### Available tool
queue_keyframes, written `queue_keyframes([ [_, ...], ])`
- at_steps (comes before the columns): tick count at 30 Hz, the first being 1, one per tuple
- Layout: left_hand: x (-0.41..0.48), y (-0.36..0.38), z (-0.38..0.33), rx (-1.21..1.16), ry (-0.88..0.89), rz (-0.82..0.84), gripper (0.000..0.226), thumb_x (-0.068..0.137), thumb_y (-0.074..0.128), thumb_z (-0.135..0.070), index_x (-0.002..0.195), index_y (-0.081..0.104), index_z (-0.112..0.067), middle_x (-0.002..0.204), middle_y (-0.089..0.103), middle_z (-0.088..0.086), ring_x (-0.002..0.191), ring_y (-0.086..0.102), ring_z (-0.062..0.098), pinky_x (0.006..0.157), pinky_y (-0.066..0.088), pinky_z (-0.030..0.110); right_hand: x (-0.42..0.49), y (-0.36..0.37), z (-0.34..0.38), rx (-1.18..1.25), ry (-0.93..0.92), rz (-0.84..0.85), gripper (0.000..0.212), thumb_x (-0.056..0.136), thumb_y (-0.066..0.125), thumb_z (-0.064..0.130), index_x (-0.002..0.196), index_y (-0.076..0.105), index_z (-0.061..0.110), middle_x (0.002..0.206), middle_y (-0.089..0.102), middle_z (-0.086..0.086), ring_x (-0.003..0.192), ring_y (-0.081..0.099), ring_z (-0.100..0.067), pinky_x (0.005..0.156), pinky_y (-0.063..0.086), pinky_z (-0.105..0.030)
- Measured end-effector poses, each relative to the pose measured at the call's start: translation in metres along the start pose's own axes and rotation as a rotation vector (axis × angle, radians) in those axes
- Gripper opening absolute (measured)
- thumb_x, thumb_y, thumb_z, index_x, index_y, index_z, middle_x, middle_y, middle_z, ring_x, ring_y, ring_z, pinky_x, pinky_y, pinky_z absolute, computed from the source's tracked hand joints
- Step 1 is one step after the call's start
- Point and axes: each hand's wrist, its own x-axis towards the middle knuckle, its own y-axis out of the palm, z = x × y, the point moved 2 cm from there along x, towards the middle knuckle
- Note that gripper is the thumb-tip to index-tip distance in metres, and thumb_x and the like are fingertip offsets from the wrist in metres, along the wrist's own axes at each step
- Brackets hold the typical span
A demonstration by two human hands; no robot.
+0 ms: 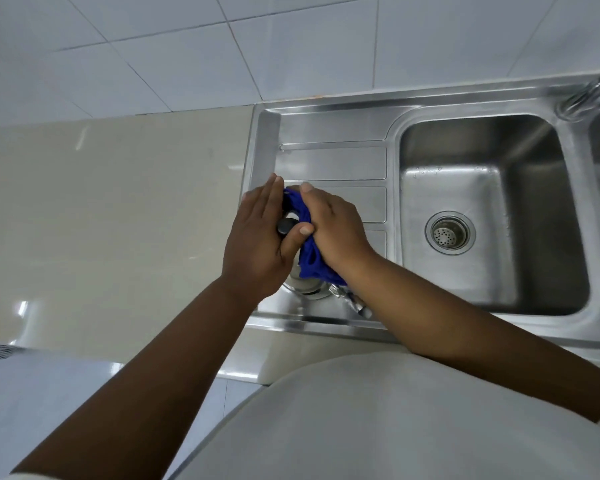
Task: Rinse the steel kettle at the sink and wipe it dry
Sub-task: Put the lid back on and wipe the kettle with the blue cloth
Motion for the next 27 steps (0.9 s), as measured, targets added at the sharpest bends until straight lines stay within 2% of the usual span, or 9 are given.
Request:
queue_keyframes([
  [3, 0.002, -0.007, -0.002, 0.077, 0.058, 0.049, 0.098, 0.087, 0.009, -0.077, 0.151, 0.024, -0.004, 0.155, 0.033, 0.016, 0.144, 0.032, 0.029, 0.116, 0.027, 0.048, 0.002, -0.008, -0.003, 0.005, -0.012, 0.048, 0.044, 0.102, 0.036, 0.041, 0.097, 0.074, 0.019, 0.086, 0.074, -0.003, 0.087, 0.067, -0.023, 0.089, 0.05, -0.047],
  [5, 0.007, -0.018, 0.003, 0.172, 0.204, 0.139, 0.097, 0.087, 0.009, -0.077, 0.153, 0.019, -0.007, 0.16, 0.021, 0.016, 0.147, 0.024, 0.029, 0.118, 0.023, 0.047, 0.006, -0.011, -0.005, -0.008, 0.009, 0.08, 0.043, 0.103, 0.038, 0.039, 0.09, 0.072, 0.015, 0.08, 0.072, -0.005, 0.081, 0.066, -0.025, 0.085, 0.05, -0.046],
  [8, 0.022, -0.028, 0.014, 0.34, 0.462, 0.235, 0.088, 0.089, 0.018, -0.074, 0.155, 0.014, -0.015, 0.163, 0.01, 0.01, 0.151, 0.009, 0.027, 0.12, 0.016, 0.052, 0.017, -0.017, 0.0, -0.021, 0.17, 0.141, 0.04, 0.1, 0.042, 0.037, 0.089, 0.072, 0.012, 0.081, 0.074, -0.007, 0.081, 0.067, -0.026, 0.076, 0.048, -0.038],
  [10, 0.03, -0.027, 0.019, 0.306, 0.528, 0.284, 0.081, 0.091, 0.027, -0.069, 0.155, 0.012, -0.02, 0.164, 0.007, 0.006, 0.152, 0.002, 0.026, 0.121, 0.015, 0.052, 0.024, -0.019, 0.002, -0.072, 0.244, 0.191, 0.036, 0.097, 0.043, 0.032, 0.09, 0.07, 0.009, 0.075, 0.07, -0.006, 0.071, 0.064, -0.023, 0.068, 0.045, -0.034],
  [14, 0.028, -0.018, 0.023, 0.08, 0.435, 0.254, 0.078, 0.091, 0.03, -0.069, 0.153, 0.019, -0.023, 0.162, 0.02, 0.006, 0.151, 0.009, 0.021, 0.119, 0.025, 0.045, 0.025, -0.018, 0.008, -0.147, 0.288, 0.231, 0.03, 0.097, 0.043, 0.027, 0.089, 0.067, 0.01, 0.074, 0.066, -0.007, 0.071, 0.061, -0.022, 0.068, 0.044, -0.032],
  [16, 0.024, -0.015, 0.022, 0.049, 0.383, 0.216, 0.079, 0.09, 0.028, -0.072, 0.153, 0.021, -0.024, 0.16, 0.025, 0.006, 0.151, 0.011, 0.021, 0.117, 0.027, 0.043, 0.024, -0.017, 0.013, -0.169, 0.31, 0.221, 0.032, 0.098, 0.042, 0.026, 0.09, 0.066, 0.008, 0.077, 0.064, -0.01, 0.076, 0.06, -0.026, 0.073, 0.042, -0.037],
  [20, 0.021, -0.013, 0.019, 0.061, 0.334, 0.184, 0.082, 0.088, 0.024, -0.075, 0.153, 0.021, -0.024, 0.16, 0.026, 0.004, 0.15, 0.014, 0.022, 0.115, 0.03, 0.043, 0.017, -0.019, 0.017, -0.143, 0.365, 0.233, 0.032, 0.098, 0.04, 0.031, 0.08, 0.061, 0.014, 0.07, 0.06, -0.005, 0.069, 0.055, -0.024, 0.069, 0.04, -0.036],
  [23, 0.017, -0.009, 0.017, 0.053, 0.294, 0.147, 0.083, 0.088, 0.022, -0.076, 0.153, 0.018, -0.024, 0.159, 0.027, 0.003, 0.15, 0.017, 0.023, 0.112, 0.033, 0.048, 0.009, -0.017, 0.023, -0.14, 0.338, 0.259, 0.036, 0.1, 0.037, 0.036, 0.093, 0.066, 0.015, 0.08, 0.065, -0.005, 0.075, 0.06, -0.023, 0.074, 0.046, -0.037],
  [27, 0.012, -0.002, 0.013, 0.033, 0.232, 0.078, 0.085, 0.09, 0.013, -0.075, 0.153, 0.019, -0.018, 0.158, 0.031, 0.007, 0.147, 0.024, 0.027, 0.11, 0.035, 0.051, -0.005, -0.018, 0.035, -0.113, 0.227, 0.257, 0.034, 0.105, 0.033, 0.035, 0.121, 0.062, 0.026, 0.108, 0.068, -0.001, 0.099, 0.064, -0.019, 0.089, 0.047, -0.032],
])
